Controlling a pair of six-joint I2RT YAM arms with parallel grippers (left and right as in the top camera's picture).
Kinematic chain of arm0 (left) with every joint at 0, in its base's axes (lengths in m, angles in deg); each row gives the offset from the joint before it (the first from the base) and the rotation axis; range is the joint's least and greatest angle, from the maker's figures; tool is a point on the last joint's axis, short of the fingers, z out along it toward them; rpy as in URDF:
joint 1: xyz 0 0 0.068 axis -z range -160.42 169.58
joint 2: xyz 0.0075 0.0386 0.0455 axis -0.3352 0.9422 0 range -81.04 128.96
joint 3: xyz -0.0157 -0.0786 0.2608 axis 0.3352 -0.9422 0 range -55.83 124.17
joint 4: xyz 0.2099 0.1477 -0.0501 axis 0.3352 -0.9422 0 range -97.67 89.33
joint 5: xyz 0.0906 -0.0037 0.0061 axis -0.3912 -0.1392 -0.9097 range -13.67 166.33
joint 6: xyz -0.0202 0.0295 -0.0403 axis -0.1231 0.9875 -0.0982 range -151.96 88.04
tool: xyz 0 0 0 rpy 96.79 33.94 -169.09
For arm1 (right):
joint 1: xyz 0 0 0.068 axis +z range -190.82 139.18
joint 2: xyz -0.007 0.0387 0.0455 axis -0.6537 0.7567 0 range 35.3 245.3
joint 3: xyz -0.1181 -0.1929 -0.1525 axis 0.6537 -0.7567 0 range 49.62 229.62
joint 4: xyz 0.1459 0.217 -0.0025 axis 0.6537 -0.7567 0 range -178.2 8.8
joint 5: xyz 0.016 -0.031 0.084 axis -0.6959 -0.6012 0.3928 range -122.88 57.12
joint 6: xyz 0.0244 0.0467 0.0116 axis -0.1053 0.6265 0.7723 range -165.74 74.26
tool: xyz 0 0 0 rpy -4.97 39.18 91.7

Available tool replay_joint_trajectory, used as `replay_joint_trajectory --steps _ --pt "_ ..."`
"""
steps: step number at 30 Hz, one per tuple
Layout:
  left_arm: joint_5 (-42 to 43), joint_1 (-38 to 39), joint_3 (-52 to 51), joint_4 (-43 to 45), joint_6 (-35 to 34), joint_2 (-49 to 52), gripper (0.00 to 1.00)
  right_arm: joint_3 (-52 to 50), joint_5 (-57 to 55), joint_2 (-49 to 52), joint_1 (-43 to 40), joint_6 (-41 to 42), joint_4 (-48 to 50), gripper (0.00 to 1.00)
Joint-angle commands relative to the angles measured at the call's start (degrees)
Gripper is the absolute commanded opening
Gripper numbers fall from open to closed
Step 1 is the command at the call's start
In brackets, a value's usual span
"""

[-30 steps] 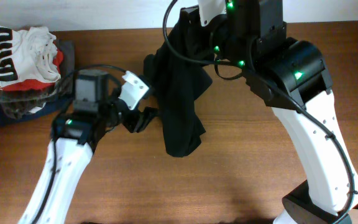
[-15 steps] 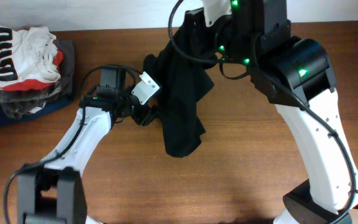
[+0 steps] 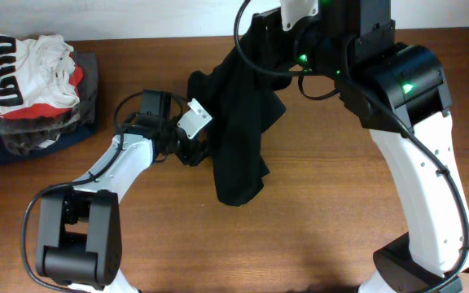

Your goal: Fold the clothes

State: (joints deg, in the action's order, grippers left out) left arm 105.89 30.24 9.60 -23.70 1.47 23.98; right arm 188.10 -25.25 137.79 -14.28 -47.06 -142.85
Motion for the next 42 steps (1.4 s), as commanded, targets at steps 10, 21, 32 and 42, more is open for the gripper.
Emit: replay_joint_trajectory --steps 10,21,32,42 --pt "4.55 0.72 0.61 0.11 2.25 1.99 0.63 0.94 0.96 -0.48 -0.37 0.02 0.52 0.04" --pt "5.22 1.14 0.63 0.94 2.21 5.99 0.49 0.94 0.96 -0.48 -0.37 0.0 0.52 0.04" --pt "7.13 3.21 0.63 2.43 2.21 6.36 0.4 0.94 0.96 -0.48 -0.37 0.02 0.5 0.04" --pt "4.22 4.17 1.18 3.04 0.57 7.26 0.01 0.94 0.74 -0.48 -0.37 -1.22 -0.39 0.04"
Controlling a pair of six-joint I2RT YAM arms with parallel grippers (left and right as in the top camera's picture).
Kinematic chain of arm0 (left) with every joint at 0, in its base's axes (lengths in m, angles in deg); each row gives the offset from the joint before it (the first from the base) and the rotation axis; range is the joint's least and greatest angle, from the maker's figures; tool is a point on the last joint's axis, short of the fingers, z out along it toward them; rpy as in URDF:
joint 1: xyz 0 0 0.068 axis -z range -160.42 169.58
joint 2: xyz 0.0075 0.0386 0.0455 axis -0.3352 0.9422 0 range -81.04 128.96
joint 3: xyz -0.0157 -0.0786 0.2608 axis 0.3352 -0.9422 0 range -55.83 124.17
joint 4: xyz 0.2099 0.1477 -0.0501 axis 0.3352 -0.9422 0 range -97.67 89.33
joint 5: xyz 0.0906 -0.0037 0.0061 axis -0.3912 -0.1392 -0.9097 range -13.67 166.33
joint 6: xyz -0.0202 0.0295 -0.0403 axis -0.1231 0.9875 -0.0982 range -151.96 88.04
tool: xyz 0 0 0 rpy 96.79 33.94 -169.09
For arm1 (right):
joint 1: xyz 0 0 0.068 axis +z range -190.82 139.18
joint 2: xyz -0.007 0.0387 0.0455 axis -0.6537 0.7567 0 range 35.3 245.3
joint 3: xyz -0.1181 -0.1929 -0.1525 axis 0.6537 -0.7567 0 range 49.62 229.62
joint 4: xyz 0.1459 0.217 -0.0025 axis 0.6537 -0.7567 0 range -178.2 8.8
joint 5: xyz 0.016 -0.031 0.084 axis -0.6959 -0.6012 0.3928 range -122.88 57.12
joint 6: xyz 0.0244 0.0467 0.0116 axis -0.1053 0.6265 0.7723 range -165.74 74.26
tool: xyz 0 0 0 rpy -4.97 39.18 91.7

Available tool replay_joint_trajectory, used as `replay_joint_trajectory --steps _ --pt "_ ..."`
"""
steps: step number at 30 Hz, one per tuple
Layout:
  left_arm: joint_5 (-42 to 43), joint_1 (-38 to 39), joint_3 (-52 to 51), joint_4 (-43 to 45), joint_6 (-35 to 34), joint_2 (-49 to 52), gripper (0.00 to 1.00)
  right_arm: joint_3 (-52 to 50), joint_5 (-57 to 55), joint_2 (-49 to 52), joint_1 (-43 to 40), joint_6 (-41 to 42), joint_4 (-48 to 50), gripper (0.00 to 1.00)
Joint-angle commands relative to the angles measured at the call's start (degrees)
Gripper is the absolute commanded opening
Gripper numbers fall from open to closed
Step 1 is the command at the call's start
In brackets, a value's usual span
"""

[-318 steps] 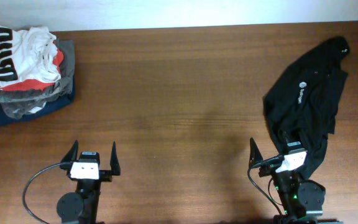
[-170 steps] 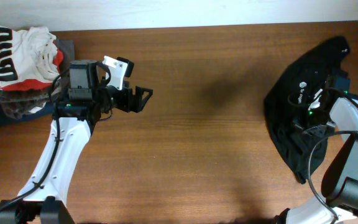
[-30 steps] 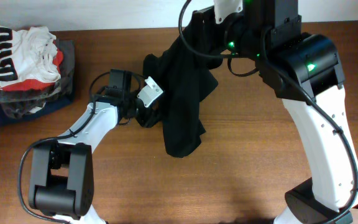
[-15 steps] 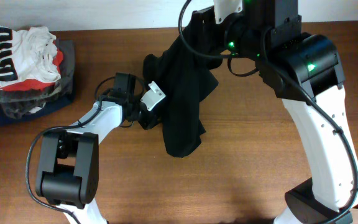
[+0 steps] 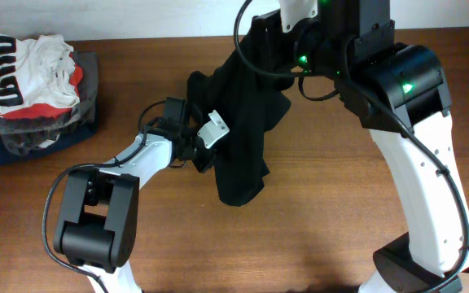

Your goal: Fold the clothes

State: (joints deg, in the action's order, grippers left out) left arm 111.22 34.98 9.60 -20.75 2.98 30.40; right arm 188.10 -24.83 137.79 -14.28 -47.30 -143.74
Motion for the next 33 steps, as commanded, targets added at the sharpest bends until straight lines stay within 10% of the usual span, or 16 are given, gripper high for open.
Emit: replay_joint_trajectory --steps 1,11,33 --pt "-1.95 -0.92 1.62 0.09 -2.89 0.79 0.01 0.94 0.31 -0.5 -0.39 -1.29 0.5 0.04" --pt "-7.8 -9.92 14.56 -11.06 -17.62 -5.25 0.01 1.01 0.37 -2.62 -5.81 -1.2 -0.85 0.04" --pt "-24.7 -16.26 37.07 -25.86 -17.81 -28.89 0.01 1.01 3.82 -12.55 -28.46 -0.98 -12.83 0.04"
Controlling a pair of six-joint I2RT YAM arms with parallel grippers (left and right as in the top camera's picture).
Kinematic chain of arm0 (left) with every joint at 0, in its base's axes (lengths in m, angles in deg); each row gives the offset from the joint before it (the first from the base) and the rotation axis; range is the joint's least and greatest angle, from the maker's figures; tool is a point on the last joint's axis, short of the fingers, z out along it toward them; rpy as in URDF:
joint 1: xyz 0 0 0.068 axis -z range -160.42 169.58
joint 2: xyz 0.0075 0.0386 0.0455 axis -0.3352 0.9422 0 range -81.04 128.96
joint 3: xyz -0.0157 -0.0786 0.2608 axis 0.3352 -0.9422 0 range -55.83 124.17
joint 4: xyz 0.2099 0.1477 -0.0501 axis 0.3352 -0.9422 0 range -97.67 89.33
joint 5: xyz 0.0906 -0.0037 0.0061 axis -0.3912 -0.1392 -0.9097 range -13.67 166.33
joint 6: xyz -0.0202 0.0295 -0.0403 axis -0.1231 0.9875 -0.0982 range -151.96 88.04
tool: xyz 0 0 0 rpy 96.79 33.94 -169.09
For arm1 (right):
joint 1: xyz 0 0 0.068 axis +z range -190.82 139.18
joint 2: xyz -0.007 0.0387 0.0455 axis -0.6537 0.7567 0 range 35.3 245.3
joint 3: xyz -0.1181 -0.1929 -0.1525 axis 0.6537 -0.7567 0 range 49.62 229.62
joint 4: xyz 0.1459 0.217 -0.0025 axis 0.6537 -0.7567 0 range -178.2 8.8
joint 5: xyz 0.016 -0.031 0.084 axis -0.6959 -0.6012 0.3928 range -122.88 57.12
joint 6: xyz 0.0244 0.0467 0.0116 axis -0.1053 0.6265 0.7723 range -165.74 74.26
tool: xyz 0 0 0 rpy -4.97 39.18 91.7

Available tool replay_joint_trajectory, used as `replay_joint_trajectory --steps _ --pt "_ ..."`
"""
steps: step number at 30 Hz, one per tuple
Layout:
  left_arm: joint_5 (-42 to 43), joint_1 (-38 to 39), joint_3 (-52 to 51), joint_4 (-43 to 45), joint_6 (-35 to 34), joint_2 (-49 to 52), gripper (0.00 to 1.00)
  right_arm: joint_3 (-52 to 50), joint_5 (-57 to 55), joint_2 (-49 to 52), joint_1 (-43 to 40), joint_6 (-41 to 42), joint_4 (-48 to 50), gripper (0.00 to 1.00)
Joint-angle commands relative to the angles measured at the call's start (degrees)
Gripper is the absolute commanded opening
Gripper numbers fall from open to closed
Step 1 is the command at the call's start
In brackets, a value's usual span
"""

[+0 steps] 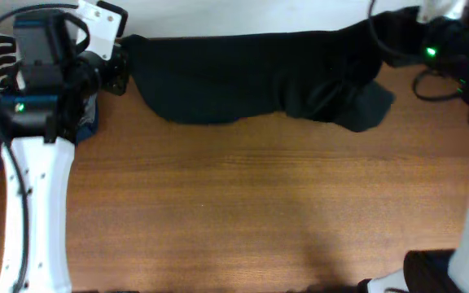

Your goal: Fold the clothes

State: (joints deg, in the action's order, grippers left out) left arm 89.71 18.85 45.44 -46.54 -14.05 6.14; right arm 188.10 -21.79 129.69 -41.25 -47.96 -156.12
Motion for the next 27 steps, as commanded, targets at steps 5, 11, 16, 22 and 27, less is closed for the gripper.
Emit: replay_joint_trajectory --steps 5,11,16,22,27 --pt "-3.19 -0.13 1.22 -0.87 -0.79 -11.93 0.01 1.01 0.74 -8.74 -1.64 -0.35 -3.02 0.04" --pt "-3.23 -0.13 1.22 -2.93 -0.76 -21.46 0.01 1.01 0.68 -15.06 -1.64 -0.35 -6.43 0.04" --pt "-3.21 -0.13 1.22 -4.83 -0.76 -29.0 0.01 1.01 0.28 -21.44 -1.64 -0.35 -8.7 0.04" --pt "-3.67 -0.13 1.22 -6.12 -0.76 -31.93 0.01 1.11 -1.14 -27.71 -1.64 -0.35 -8.5 0.04" --pt "-4.46 -0.15 1.14 -6.97 -0.76 -30.6 0.01 1.09 -1.66 -29.7 -1.64 -0.46 -8.74 0.04"
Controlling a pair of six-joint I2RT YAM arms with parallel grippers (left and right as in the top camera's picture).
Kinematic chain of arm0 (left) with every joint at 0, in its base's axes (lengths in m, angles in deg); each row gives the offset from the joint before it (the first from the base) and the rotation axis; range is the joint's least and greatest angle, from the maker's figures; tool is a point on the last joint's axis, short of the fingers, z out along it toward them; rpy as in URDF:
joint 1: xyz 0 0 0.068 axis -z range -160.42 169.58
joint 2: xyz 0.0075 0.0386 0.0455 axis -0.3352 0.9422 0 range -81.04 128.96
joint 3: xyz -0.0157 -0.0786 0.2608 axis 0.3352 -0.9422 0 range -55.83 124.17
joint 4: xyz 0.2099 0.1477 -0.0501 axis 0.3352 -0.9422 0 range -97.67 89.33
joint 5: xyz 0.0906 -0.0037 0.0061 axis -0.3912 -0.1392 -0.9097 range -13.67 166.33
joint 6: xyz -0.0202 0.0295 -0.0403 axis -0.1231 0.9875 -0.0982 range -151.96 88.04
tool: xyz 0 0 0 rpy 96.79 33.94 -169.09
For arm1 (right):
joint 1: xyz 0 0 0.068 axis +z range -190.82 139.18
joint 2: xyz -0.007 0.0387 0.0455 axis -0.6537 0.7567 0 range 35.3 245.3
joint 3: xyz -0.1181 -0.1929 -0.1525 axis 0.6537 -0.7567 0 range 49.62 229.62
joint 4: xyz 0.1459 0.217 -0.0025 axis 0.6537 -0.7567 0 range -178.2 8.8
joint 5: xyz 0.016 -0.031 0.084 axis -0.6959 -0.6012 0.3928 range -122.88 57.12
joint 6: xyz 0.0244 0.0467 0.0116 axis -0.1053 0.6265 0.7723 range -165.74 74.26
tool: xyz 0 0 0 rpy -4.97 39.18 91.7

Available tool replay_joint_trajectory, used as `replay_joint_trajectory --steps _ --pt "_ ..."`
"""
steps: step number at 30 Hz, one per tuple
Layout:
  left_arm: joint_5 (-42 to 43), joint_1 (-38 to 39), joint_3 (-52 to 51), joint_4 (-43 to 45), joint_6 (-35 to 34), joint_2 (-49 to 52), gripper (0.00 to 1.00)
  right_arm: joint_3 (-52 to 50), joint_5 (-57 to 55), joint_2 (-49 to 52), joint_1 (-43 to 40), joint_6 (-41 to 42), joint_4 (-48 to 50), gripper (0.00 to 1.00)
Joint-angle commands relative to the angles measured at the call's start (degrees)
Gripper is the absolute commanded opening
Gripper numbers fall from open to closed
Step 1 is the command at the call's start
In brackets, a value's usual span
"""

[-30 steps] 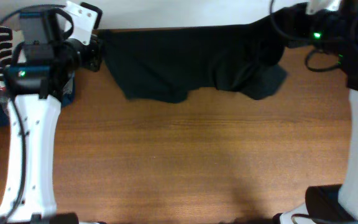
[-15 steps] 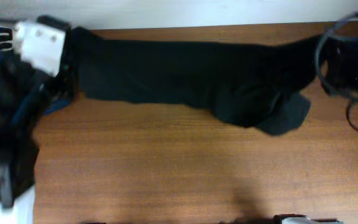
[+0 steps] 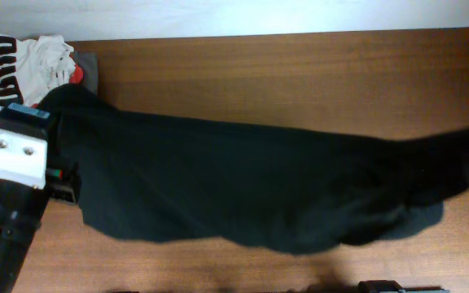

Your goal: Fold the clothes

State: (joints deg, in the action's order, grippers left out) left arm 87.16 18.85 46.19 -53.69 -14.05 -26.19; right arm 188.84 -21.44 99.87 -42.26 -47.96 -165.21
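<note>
A large black garment hangs spread wide across the overhead view, from the far left to the right edge, and hides most of the table. At the lower left my left gripper grips the garment's left end, with its white wrist mount beside it and its fingertips buried in the cloth. The garment's right end runs up to the frame's right edge. My right gripper is outside the picture.
A pile of clothes, white, red and black on a dark blue piece, lies at the table's far left corner, partly behind the garment. Bare wooden table shows along the back. A dark cable loop is at the right edge.
The stretched garment has come from the back edge of the table to the middle and front, and looks much larger. The left arm is now lower left; the right arm has left the view.
First the right gripper held the black garment bunched and hanging at the back centre while the left gripper reached into its left side. Then both arms were far apart with the garment stretched along the back edge. Now it spans the whole view.
</note>
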Motion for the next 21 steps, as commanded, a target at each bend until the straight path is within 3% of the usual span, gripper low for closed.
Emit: replay_joint_trajectory --steps 1,11,21 --pt "-1.9 -0.13 0.39 0.17 -0.76 2.43 0.01 0.28 -2.01 0.28 -0.63 -0.57 0.17 0.04" --pt "-3.3 -0.15 0.39 -1.6 -0.76 14.23 0.01 0.17 -1.97 9.7 -0.61 -0.81 -3.69 0.04" --pt "-3.28 -0.13 0.39 -1.31 -0.76 33.88 0.01 0.17 -1.51 31.06 -0.52 -2.1 -4.98 0.04"
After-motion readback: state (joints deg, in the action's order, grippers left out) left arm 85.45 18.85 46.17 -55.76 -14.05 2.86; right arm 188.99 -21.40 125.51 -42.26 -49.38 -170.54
